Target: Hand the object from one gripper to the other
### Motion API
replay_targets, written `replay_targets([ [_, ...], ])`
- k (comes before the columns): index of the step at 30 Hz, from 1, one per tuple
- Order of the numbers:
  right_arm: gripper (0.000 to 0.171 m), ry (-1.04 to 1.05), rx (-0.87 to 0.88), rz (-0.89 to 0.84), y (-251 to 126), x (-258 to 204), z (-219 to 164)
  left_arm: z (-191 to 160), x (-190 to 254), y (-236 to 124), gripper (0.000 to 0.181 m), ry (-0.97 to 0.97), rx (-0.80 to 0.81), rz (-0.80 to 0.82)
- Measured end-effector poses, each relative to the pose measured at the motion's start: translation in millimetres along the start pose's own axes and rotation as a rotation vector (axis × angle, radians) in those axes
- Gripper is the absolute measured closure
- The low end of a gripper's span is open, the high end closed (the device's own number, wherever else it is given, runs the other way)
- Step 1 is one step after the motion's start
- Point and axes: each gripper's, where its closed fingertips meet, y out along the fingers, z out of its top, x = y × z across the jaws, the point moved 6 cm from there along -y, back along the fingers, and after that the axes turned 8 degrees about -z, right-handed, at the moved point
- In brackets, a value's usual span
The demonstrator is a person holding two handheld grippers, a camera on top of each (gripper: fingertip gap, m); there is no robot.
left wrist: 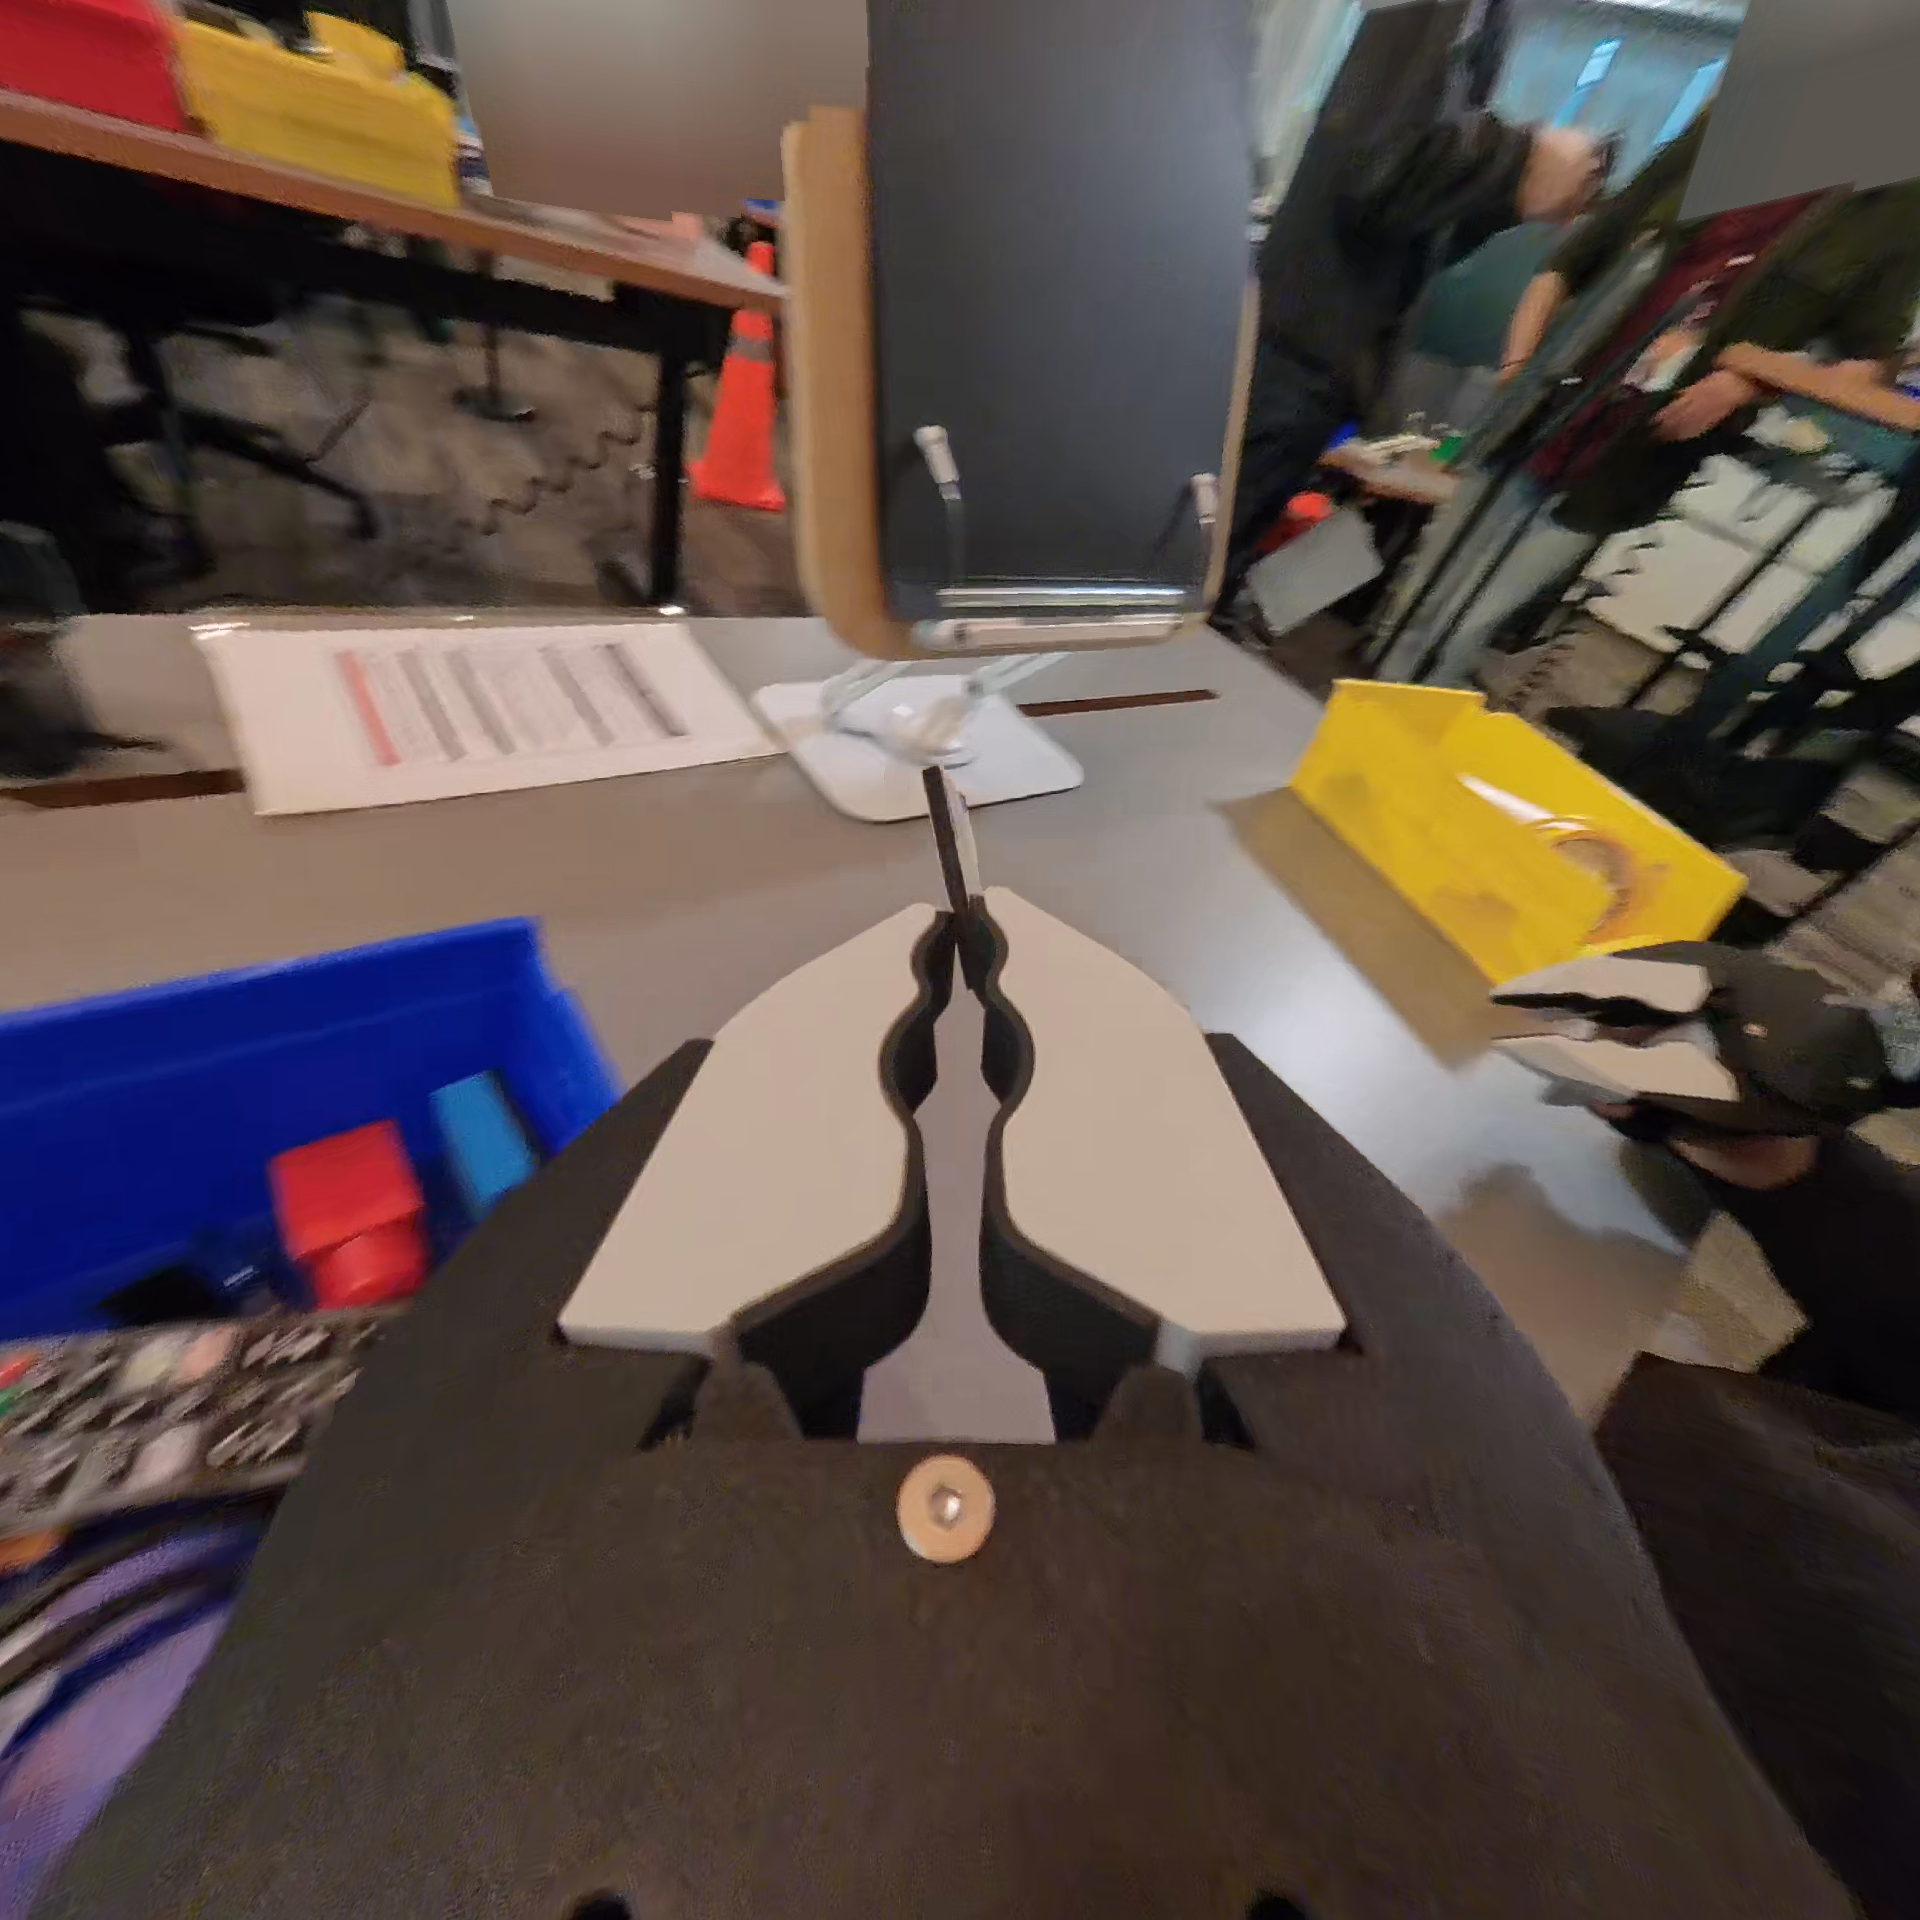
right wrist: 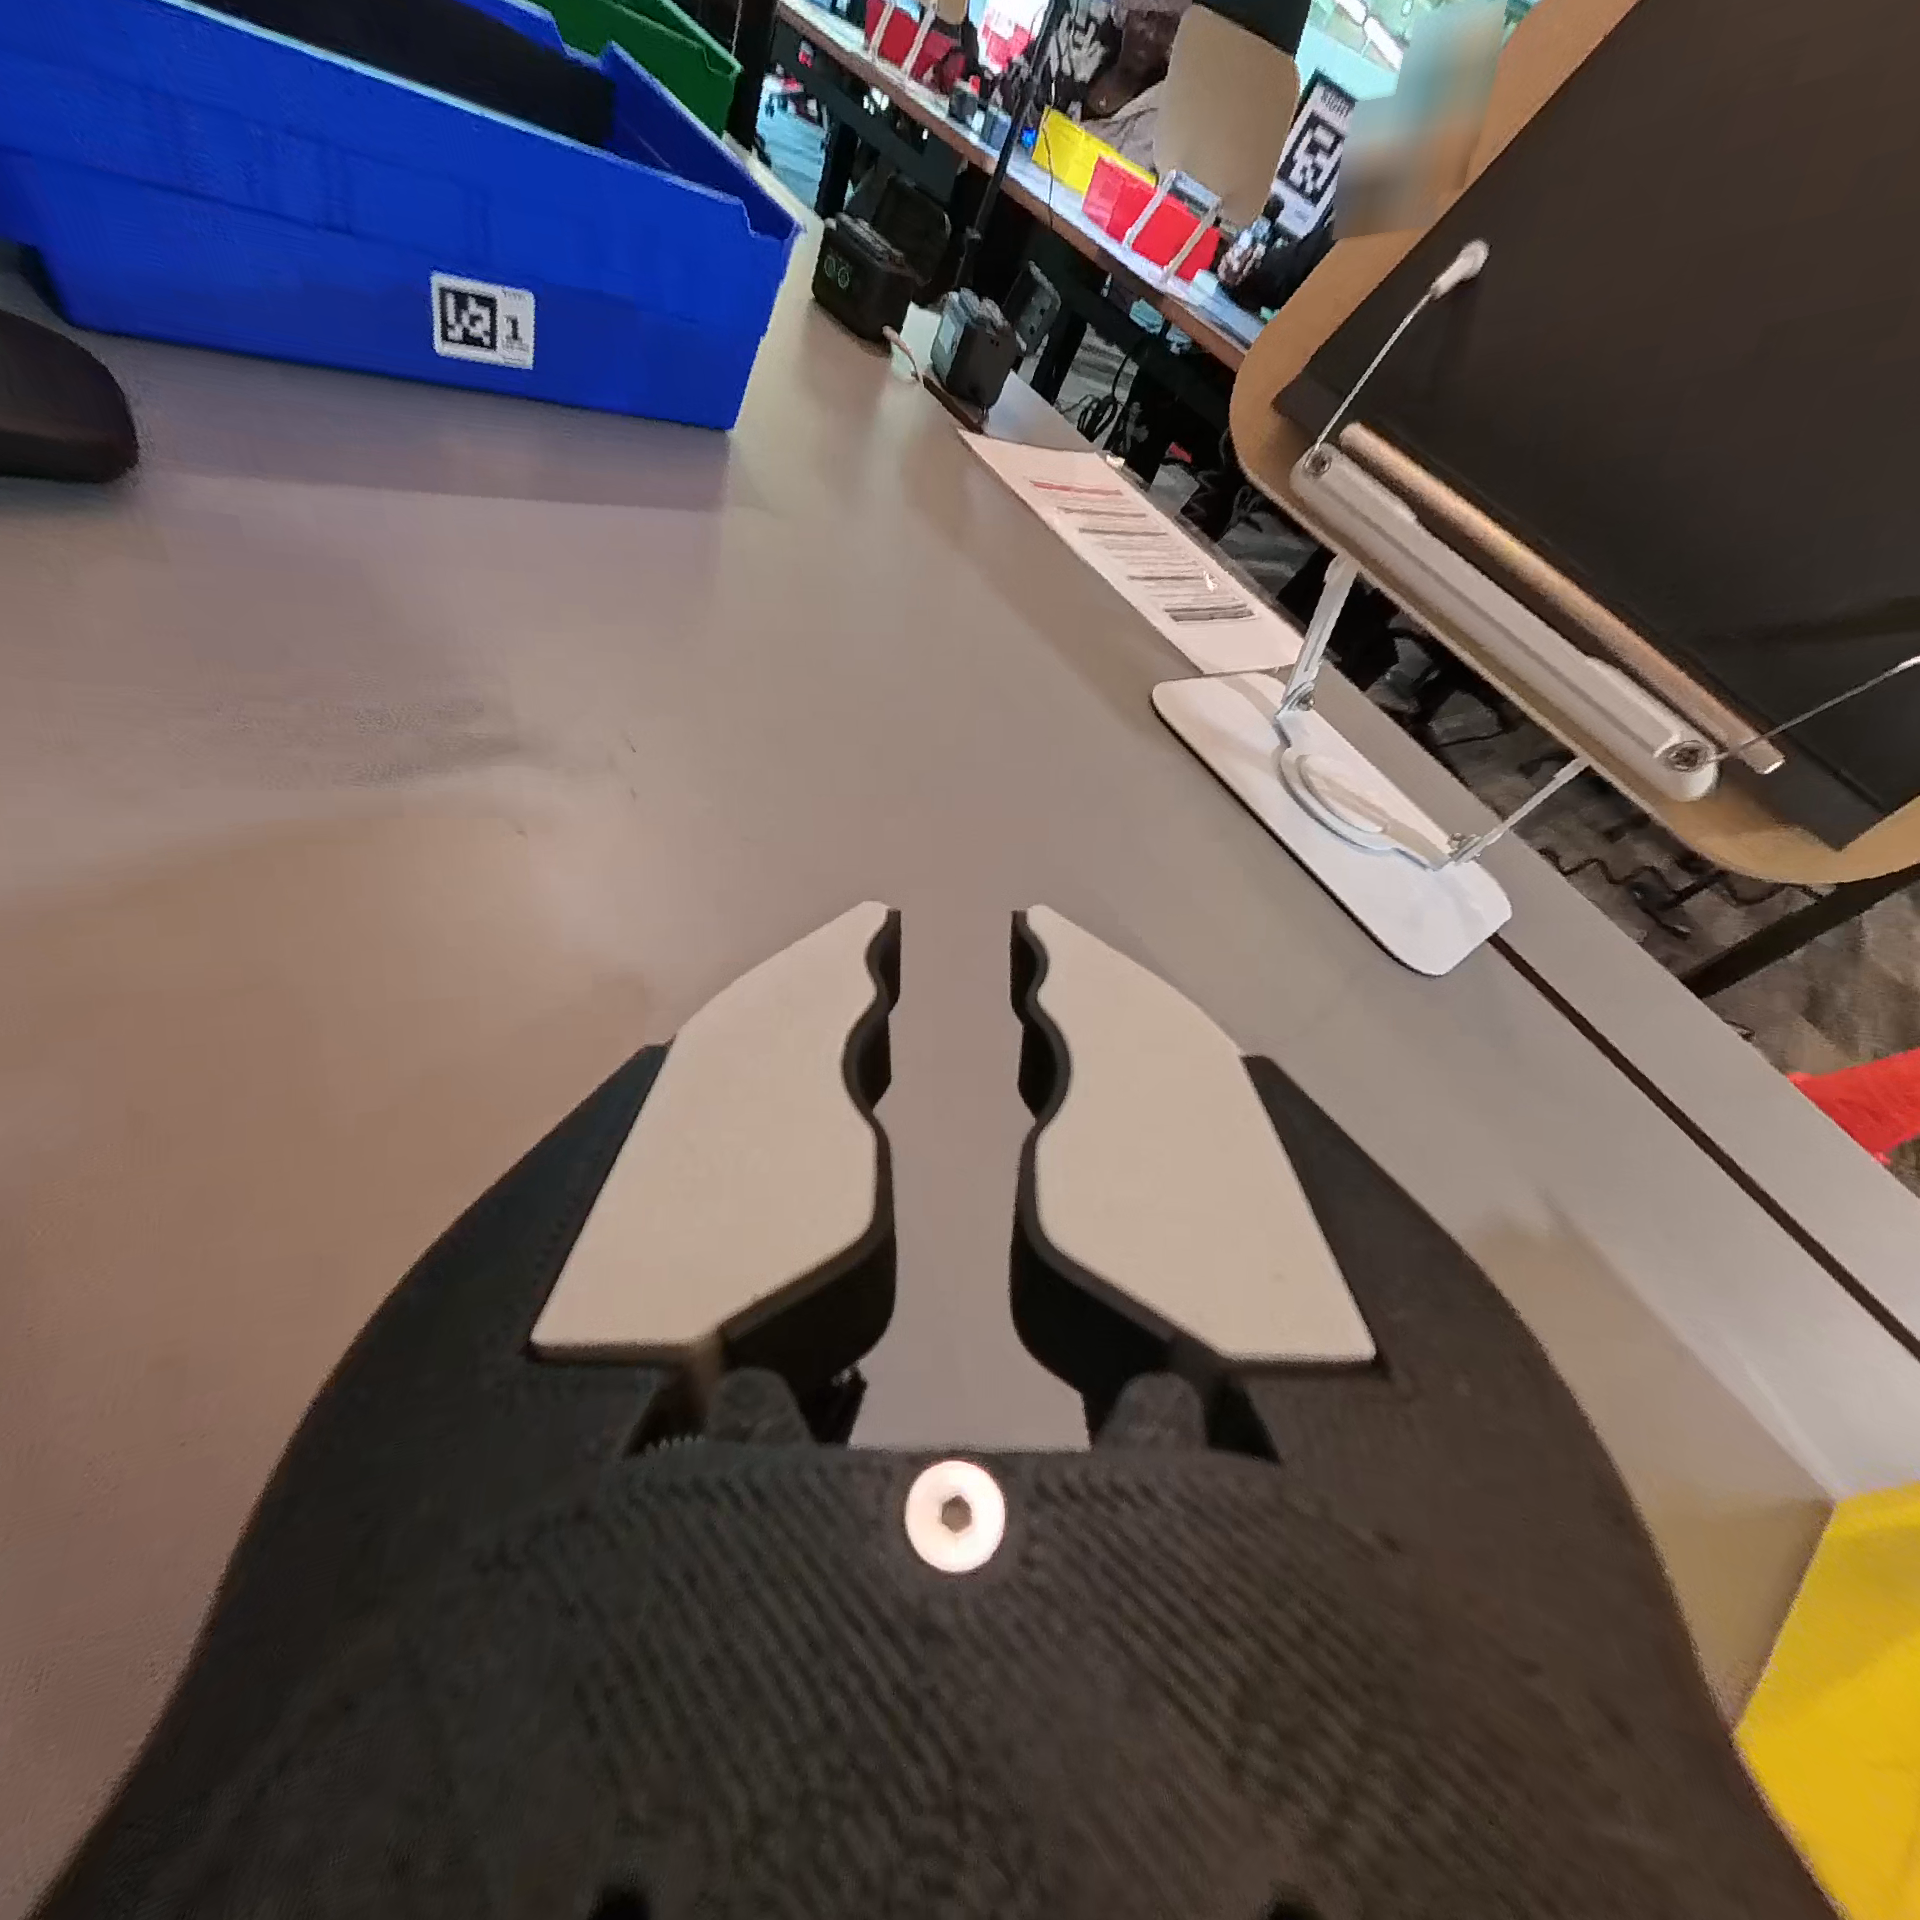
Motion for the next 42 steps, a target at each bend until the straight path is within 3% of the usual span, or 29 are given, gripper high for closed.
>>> replay_targets([
  [5,0.148,-0.048,0.05,-0.026,-5.2,-1.6,9.1,-10.3,43.2,64.9,0.179,-0.069,0.017,-0.242],
  [10,0.143,0.01,0.137,-0.04,3.3,0.9,17.1,-39.9,86.4,127.7,0.179,-0.271,0.078,-0.503],
  [16,0.114,-0.016,0.251,0.057,20.5,-3.1,35.1,-101.1,122.4,180.2,0.18,-0.576,0.05,-0.708],
  [21,0.108,-0.087,0.235,0.084,7.2,-10.1,20.8,-129.9,137.5,194.1,0.179,-0.767,0.053,-0.799],
  [28,0.099,0.022,0.237,0.09,7.4,-6.6,20.2,-146.4,161.2,200.1,0.179,-0.732,-0.046,-0.871],
  [42,0.112,0.053,0.243,0.114,6.1,-6.0,20.1,-154.0,178.4,201.0,0.179,-0.713,-0.105,-0.94],
])
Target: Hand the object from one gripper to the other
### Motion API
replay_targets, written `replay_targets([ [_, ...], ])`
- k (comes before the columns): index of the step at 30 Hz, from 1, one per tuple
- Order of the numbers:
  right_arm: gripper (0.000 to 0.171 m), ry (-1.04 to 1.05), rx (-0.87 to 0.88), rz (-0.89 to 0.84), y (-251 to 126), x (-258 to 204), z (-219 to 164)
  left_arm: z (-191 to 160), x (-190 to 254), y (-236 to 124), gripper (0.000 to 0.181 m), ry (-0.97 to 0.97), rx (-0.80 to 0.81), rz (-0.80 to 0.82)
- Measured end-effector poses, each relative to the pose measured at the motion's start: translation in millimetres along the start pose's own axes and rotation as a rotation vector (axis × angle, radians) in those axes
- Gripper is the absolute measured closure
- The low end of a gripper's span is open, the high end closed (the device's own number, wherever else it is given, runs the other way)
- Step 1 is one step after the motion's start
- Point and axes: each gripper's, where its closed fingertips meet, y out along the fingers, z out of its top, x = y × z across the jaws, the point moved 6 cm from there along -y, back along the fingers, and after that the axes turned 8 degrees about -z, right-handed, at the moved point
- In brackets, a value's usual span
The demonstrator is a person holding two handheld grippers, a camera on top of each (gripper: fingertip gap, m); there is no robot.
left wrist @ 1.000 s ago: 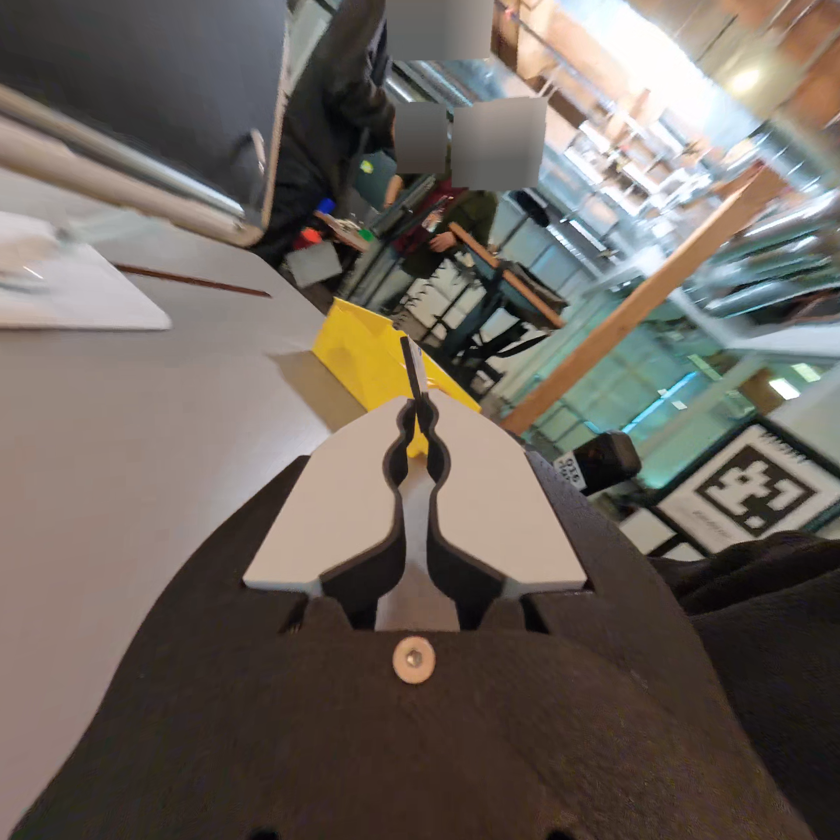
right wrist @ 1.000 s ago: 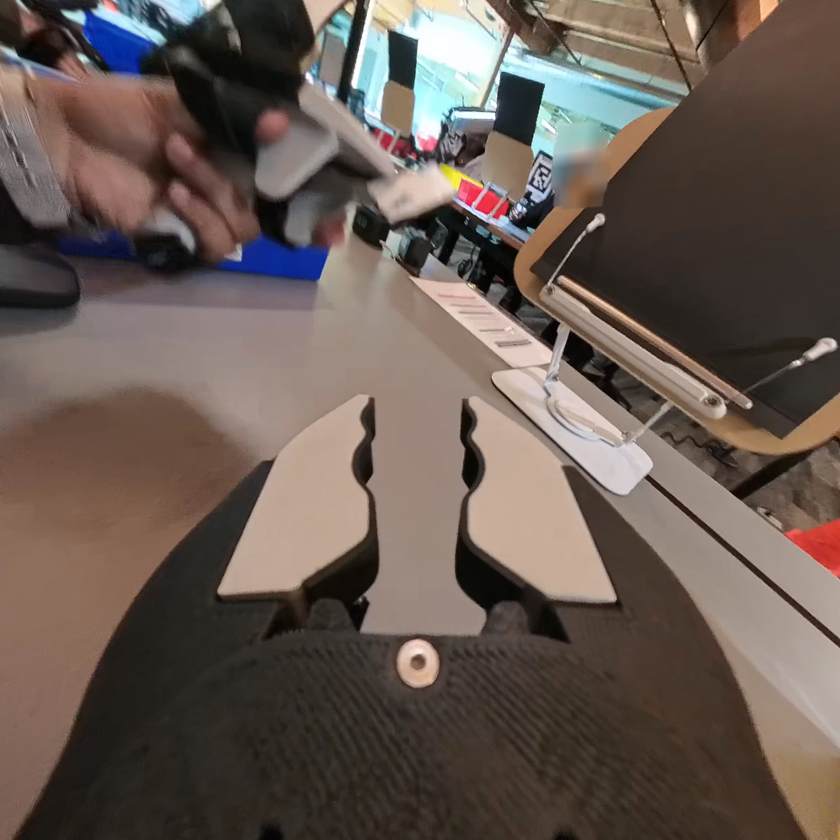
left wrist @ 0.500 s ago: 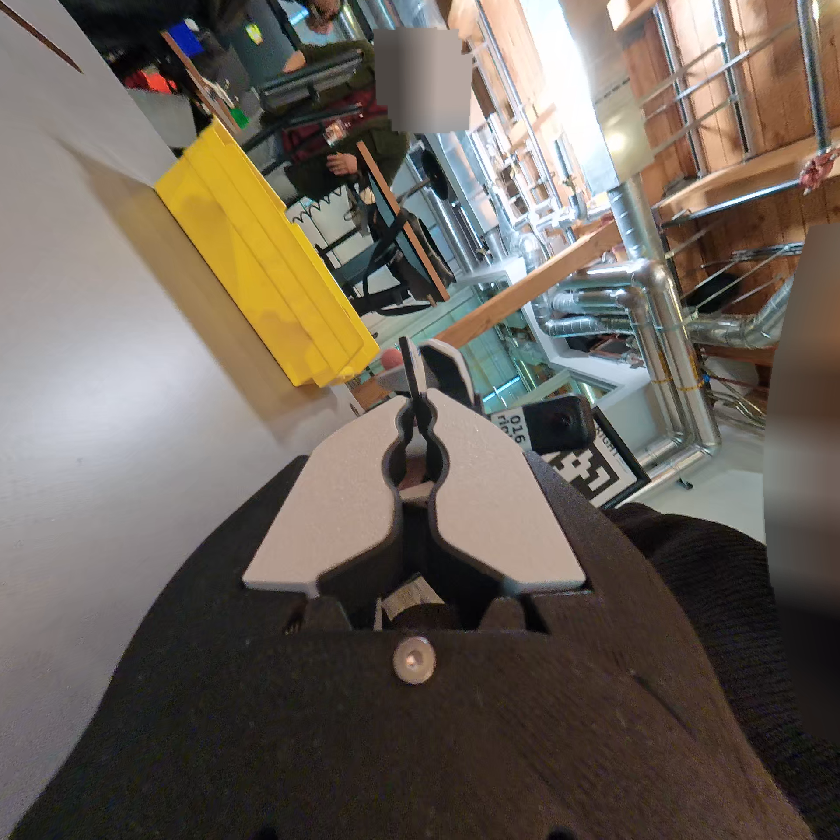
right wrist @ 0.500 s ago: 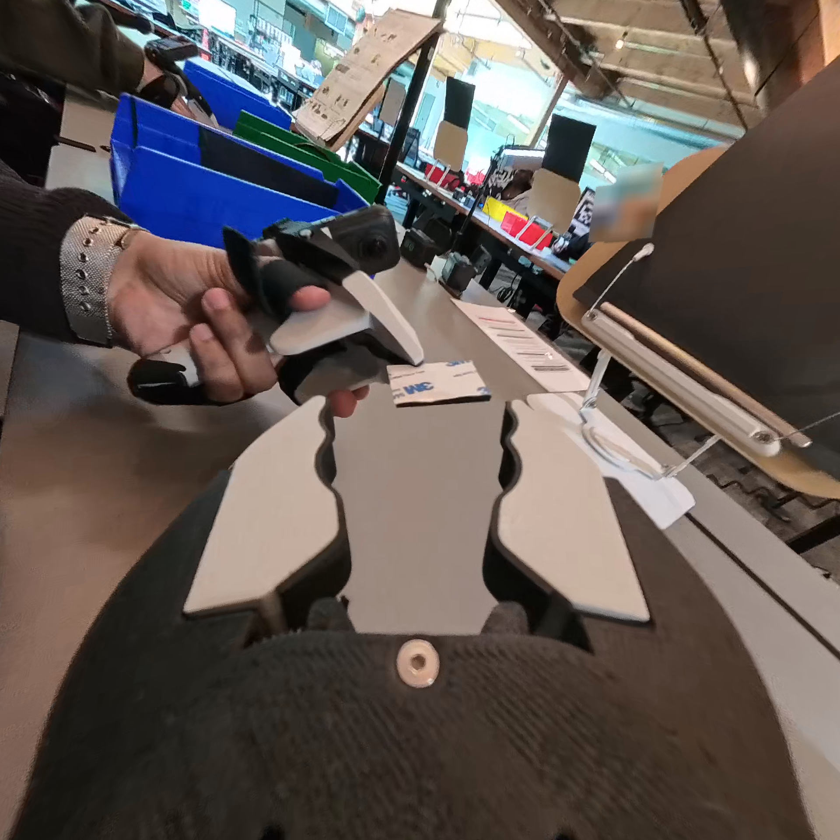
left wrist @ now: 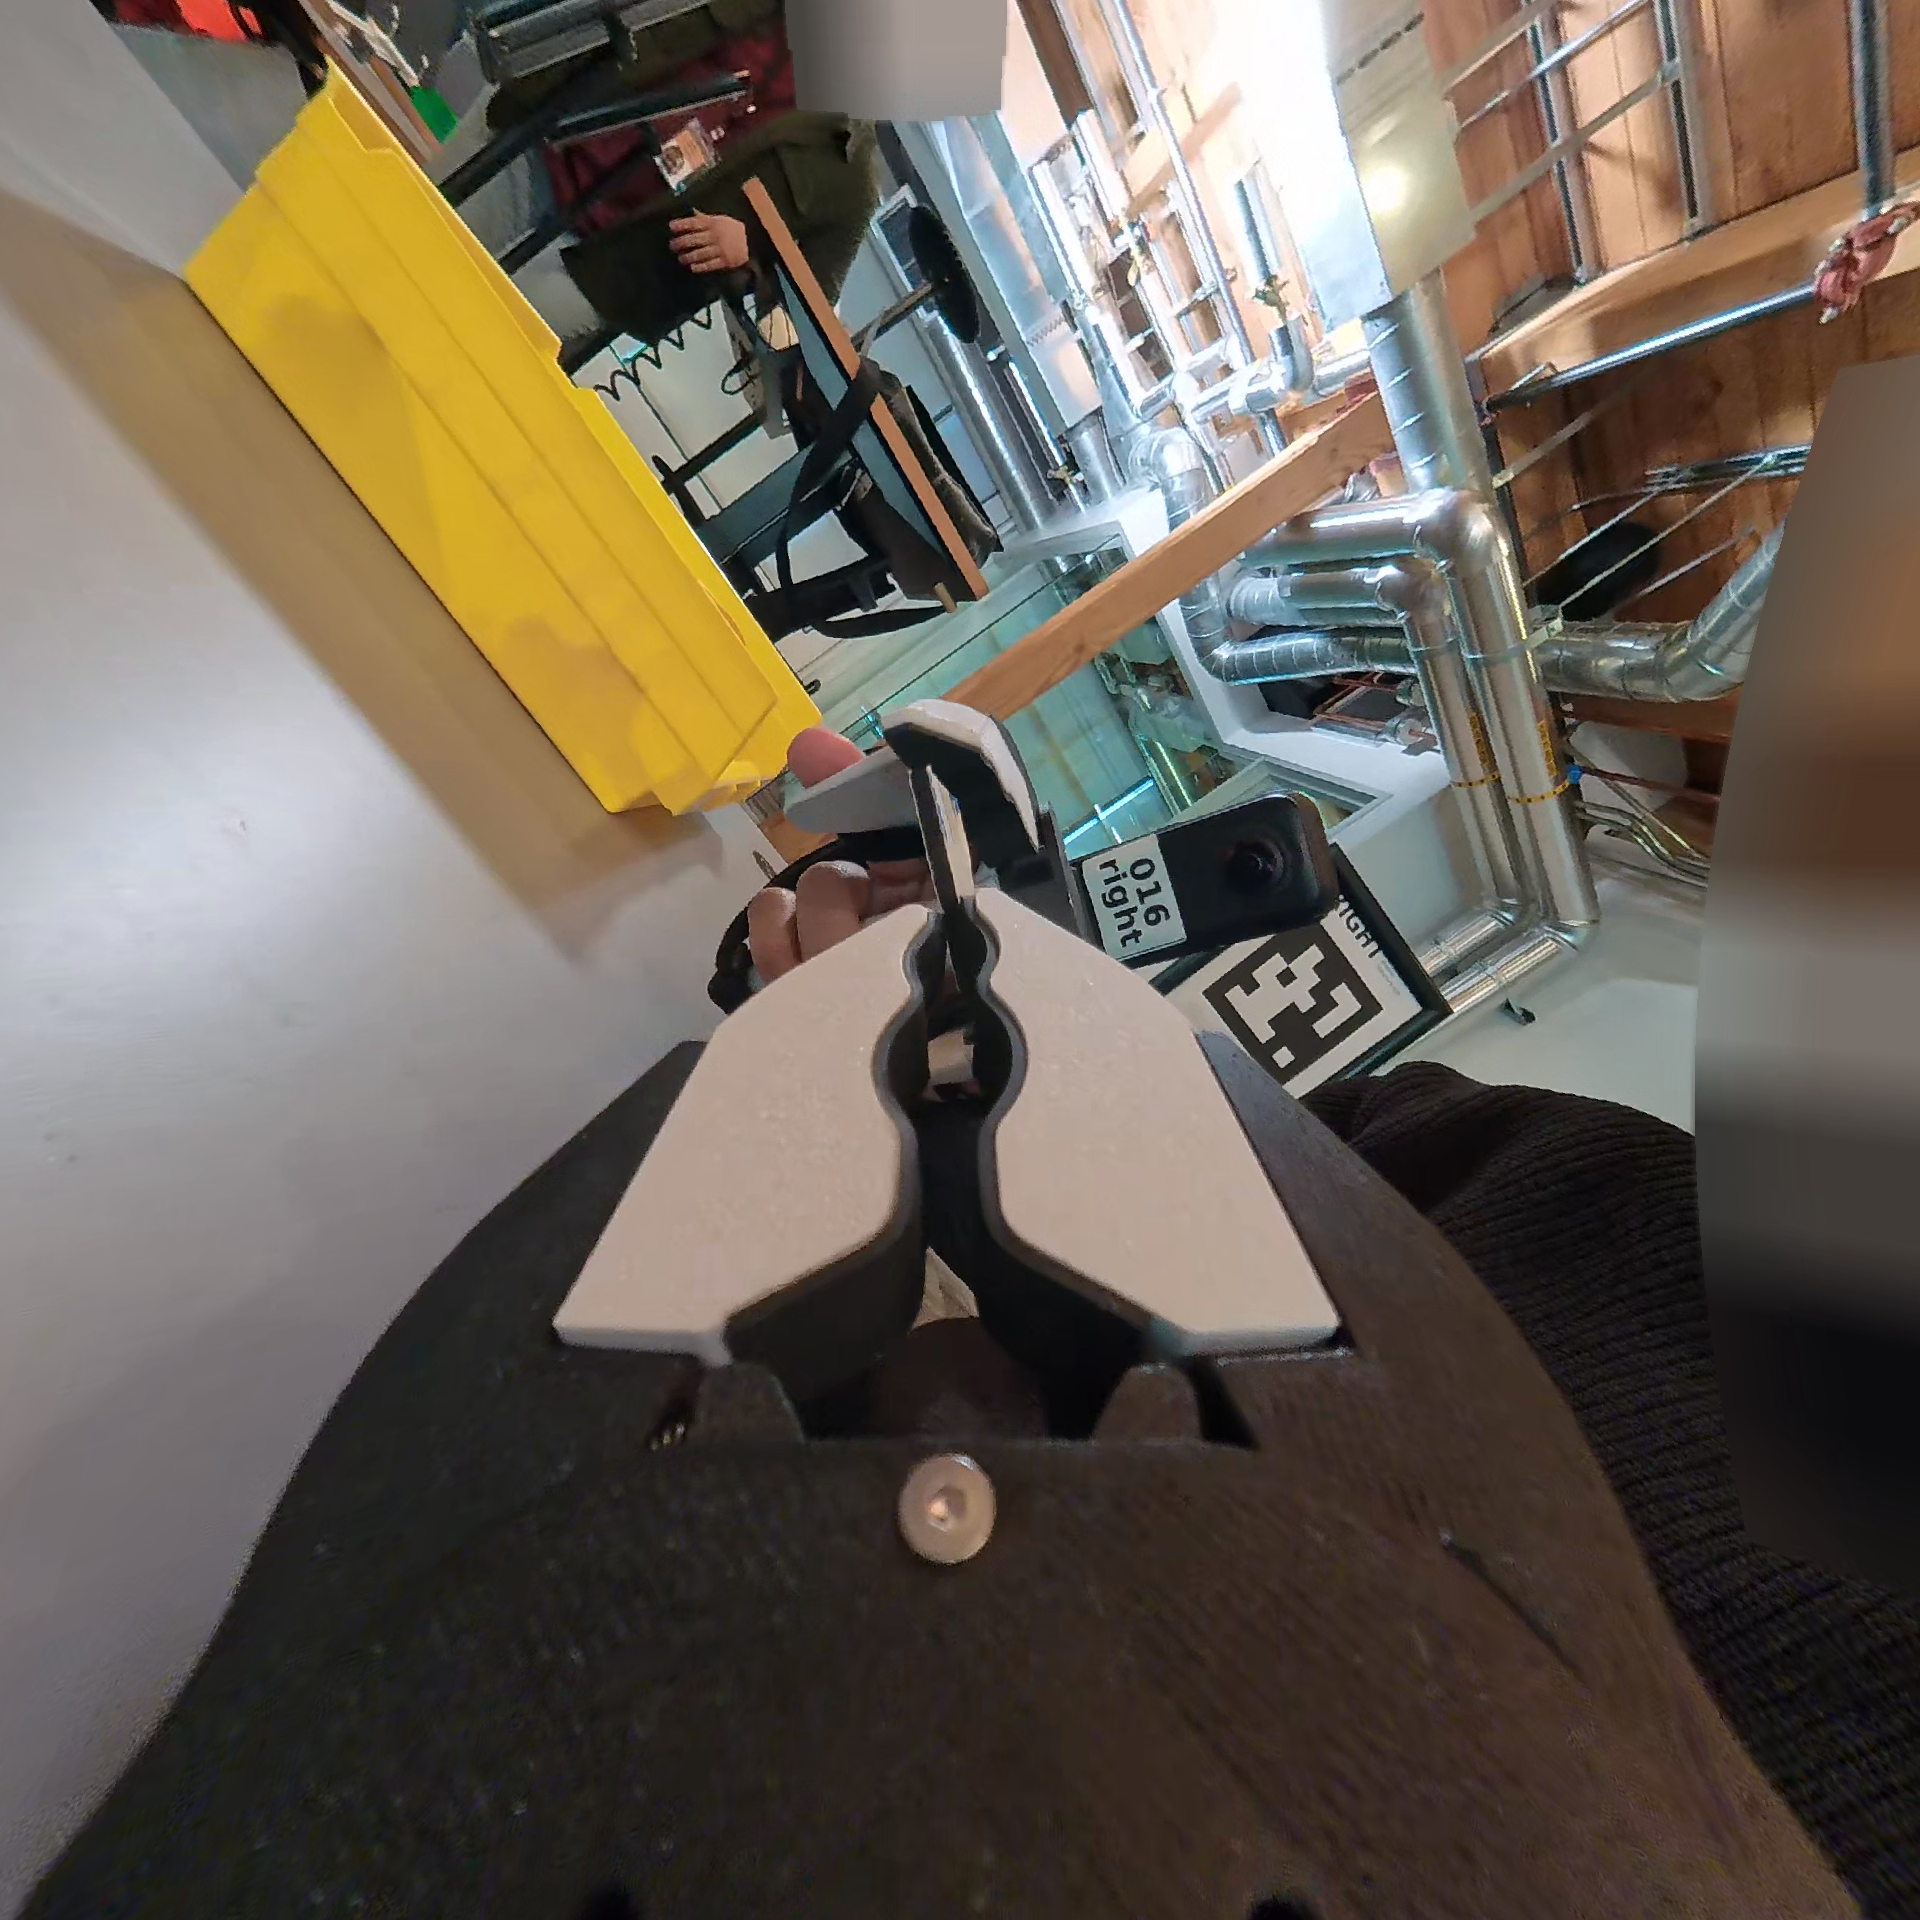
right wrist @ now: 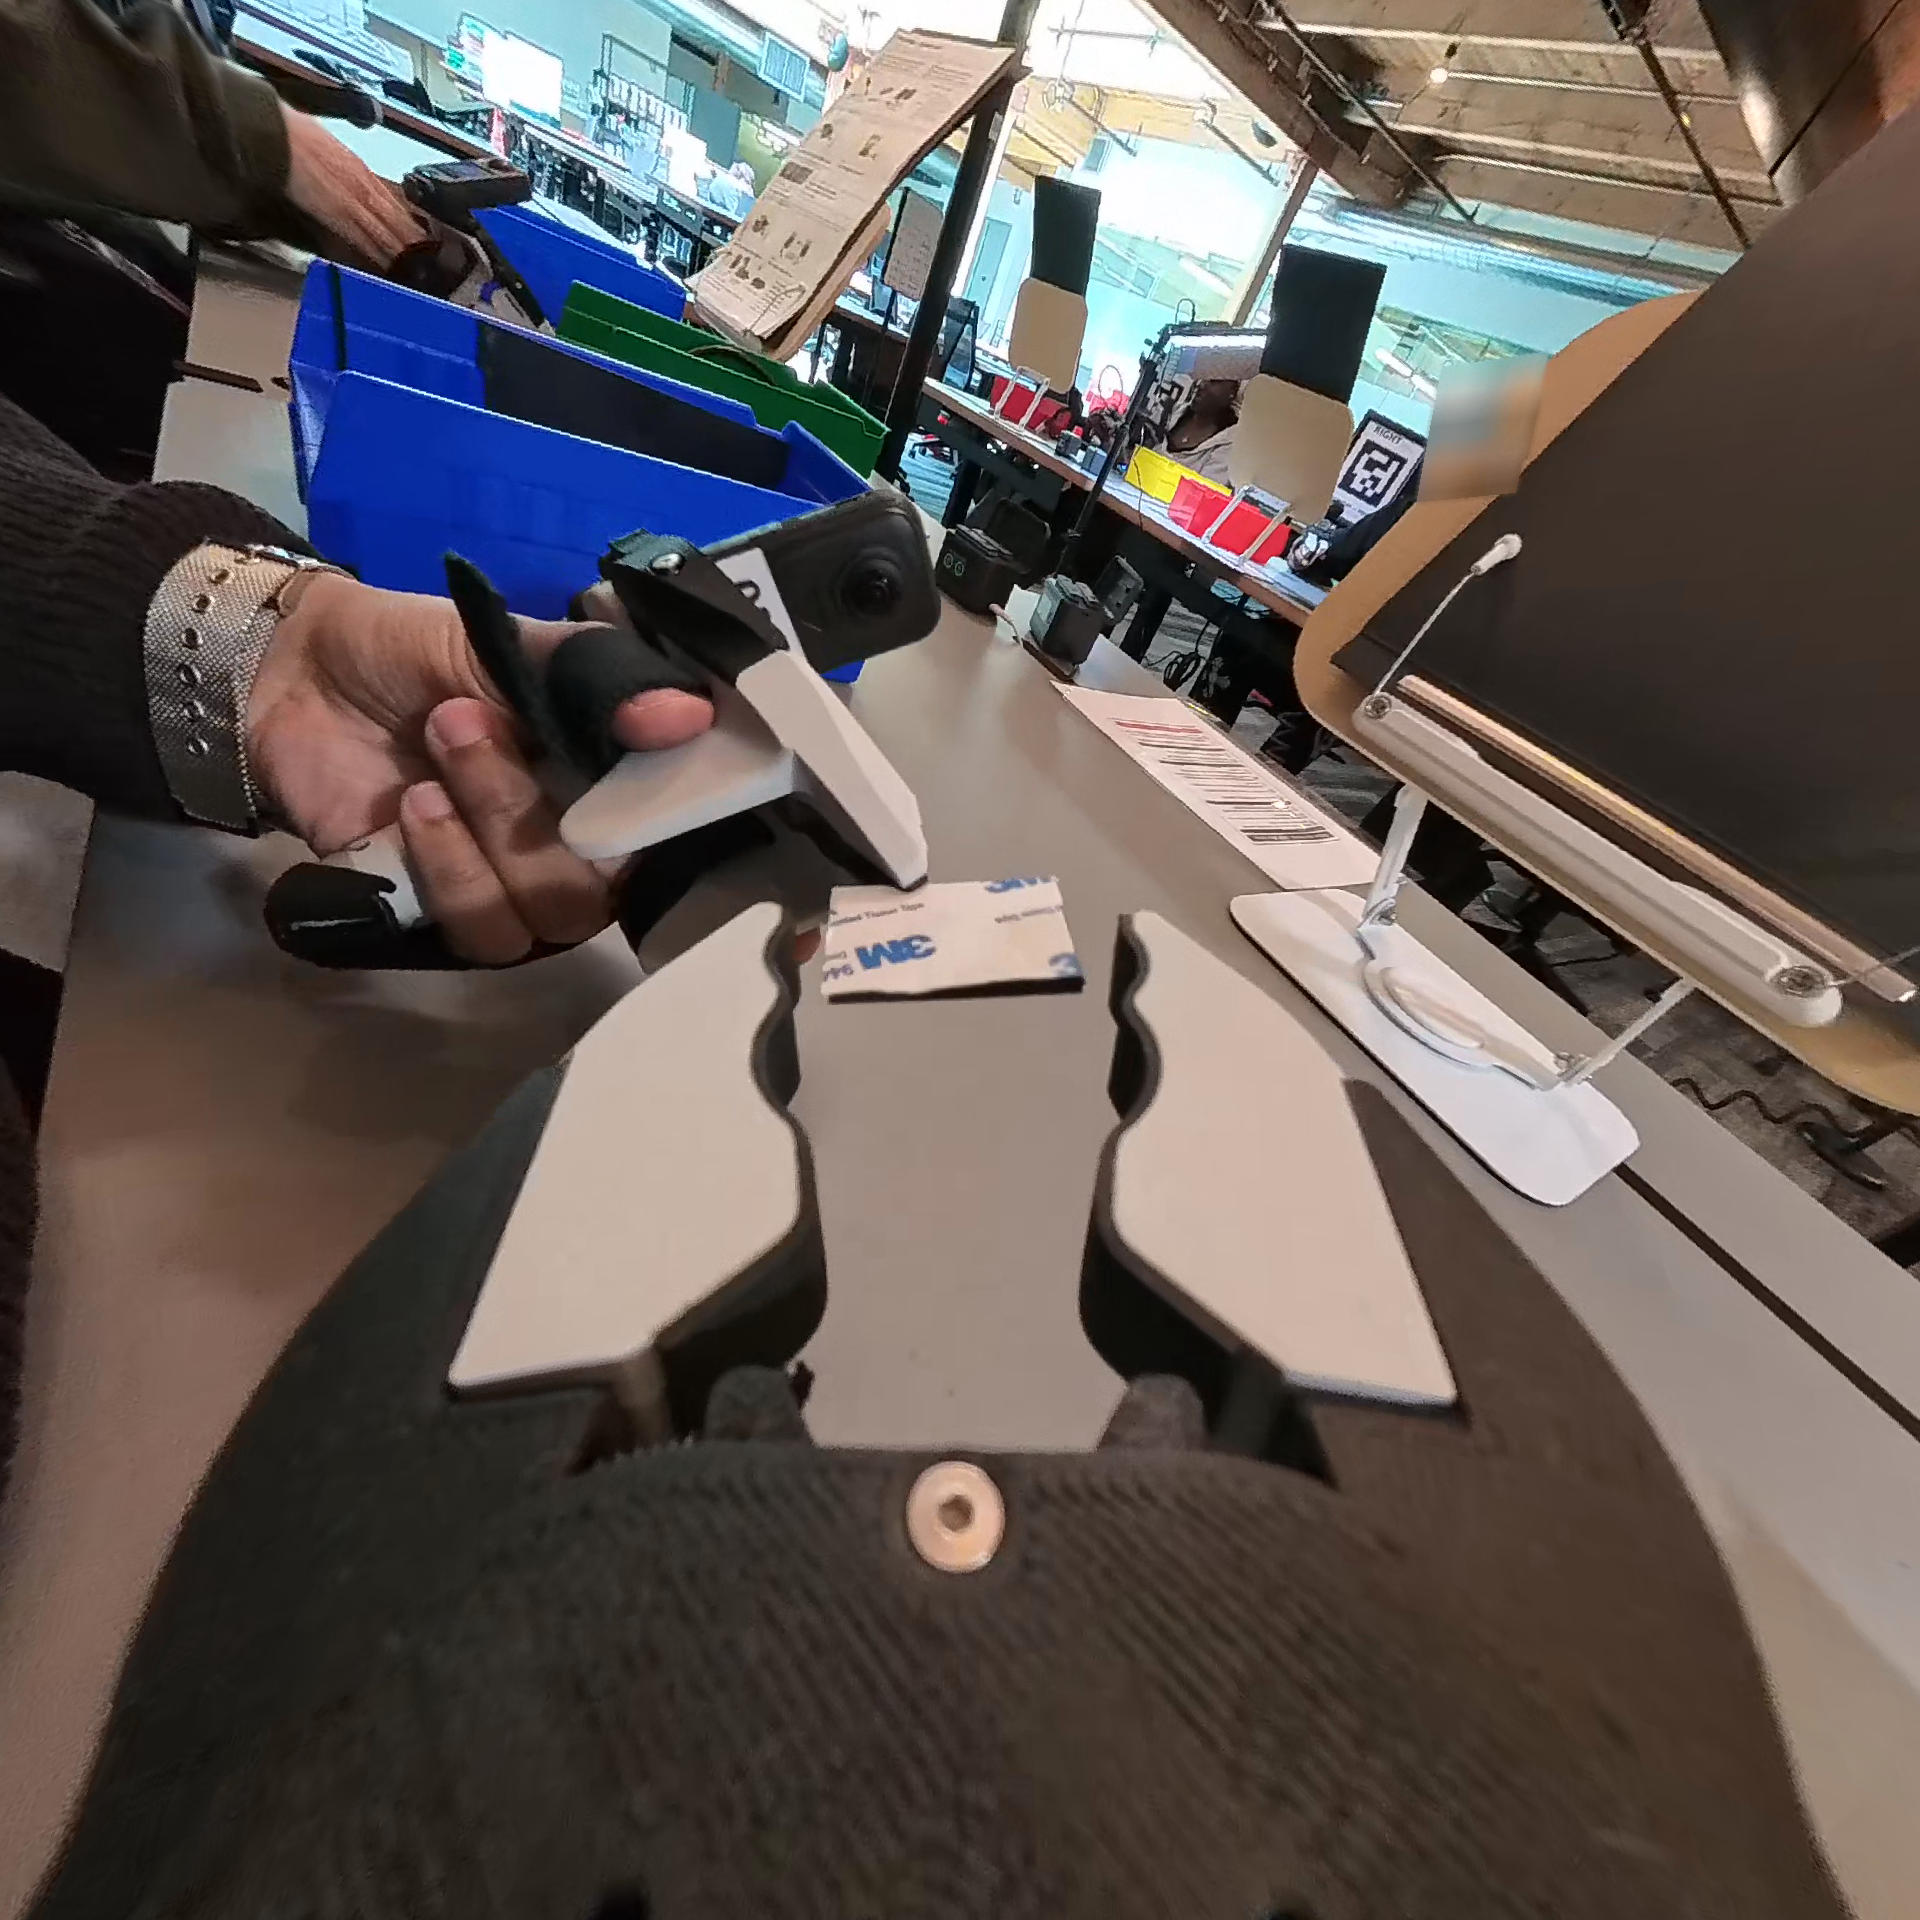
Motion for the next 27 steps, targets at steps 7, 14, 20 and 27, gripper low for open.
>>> replay_targets([
  [7,0.12,-0.011,-0.003,0.005,0.0,-1.7,-0.1,-3.7,-0.3,2.8,0.179,-0.015,-0.015,-0.015],
  [14,0.122,-0.018,-0.004,0.008,0.1,-2.8,0.2,-4.8,-0.4,3.2,0.179,-0.027,-0.017,-0.026],
  [20,0.122,-0.021,-0.015,0.009,0.5,-2.9,-0.4,-5.5,-2.9,2.8,0.178,-0.029,-0.024,-0.016],
  [27,0.123,-0.022,-0.043,-0.001,1.7,-1.6,-3.0,-8.4,-7.6,4.3,0.164,0.011,-0.065,0.052],
])
